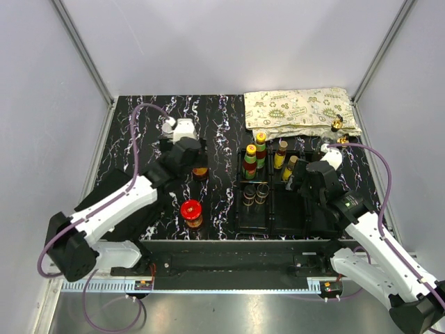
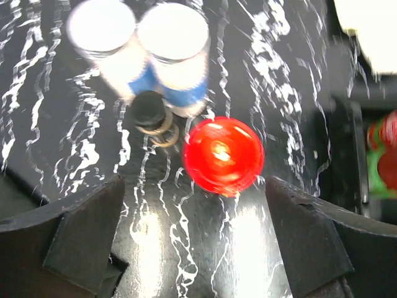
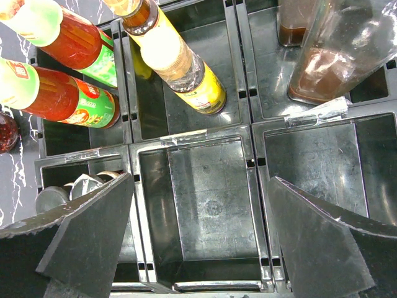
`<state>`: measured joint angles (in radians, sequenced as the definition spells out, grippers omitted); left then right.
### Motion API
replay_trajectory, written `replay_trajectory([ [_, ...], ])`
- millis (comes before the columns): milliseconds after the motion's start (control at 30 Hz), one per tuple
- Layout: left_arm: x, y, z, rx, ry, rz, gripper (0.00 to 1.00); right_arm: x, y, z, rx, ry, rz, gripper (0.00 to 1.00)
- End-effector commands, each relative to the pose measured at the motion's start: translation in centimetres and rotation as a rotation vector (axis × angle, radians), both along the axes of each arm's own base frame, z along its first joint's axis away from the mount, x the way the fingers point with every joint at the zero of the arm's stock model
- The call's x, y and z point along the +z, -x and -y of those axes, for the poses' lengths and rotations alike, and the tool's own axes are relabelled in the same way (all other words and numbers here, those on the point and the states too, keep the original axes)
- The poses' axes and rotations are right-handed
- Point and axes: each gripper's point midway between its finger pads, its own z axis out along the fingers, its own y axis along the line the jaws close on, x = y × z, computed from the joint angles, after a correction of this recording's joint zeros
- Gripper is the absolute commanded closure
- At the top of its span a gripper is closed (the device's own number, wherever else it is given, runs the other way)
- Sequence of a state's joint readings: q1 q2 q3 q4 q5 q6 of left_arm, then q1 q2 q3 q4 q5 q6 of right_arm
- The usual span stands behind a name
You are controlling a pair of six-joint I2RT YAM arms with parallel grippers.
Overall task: Organize the condiment bottles
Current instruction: Pick up the bottle from the center of the board.
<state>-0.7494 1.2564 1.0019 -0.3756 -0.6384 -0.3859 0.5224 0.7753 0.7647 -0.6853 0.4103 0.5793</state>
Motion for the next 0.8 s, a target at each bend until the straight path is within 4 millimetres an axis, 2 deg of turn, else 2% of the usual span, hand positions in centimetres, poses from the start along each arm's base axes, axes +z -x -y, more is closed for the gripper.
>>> replay_trajectory([
  [0, 1.1, -0.1, -1.8, 0.110, 0.139, 0.042, 0.01, 1.1, -0.8, 0.2, -0.031, -0.010, 0.041, 0.00],
  [100, 1.3, -0.6, -2.7, 0.159, 0.177, 0.066, 0.01, 1.0, -0.8, 0.2, -0.033, -0.010, 0.038, 0.00],
  [300, -0.1, -3.0, -5.3, 0.259, 0.240, 0.043, 0.02, 0.8, -0.7, 0.1, -0.029, -0.012, 0.035, 0.00],
  [400, -0.9, -4.4, -5.9, 0.296, 0.264, 0.034, 0.03, 0.6, -0.7, 0.1, -0.031, -0.013, 0.032, 0.00],
  [433, -1.7, -4.9, -5.7, 0.289, 0.261, 0.009, 0.05, 0.6, -0.7, 0.2, -0.030, -0.012, 0.032, 0.00],
  [500, -1.9, -5.7, -5.7, 0.288, 0.256, -0.005, 0.07, 0.7, -0.7, 0.2, -0.030, -0.010, 0.037, 0.00],
  [533, -2.7, -6.1, -5.4, 0.283, 0.246, -0.031, 0.10, 0.6, -0.7, 0.2, -0.028, -0.007, 0.038, 0.00],
  [767, -4.8, -7.4, -4.7, 0.251, 0.240, -0.101, 0.21, 0.2, -0.8, 0.3, -0.035, 0.005, 0.027, 0.00],
])
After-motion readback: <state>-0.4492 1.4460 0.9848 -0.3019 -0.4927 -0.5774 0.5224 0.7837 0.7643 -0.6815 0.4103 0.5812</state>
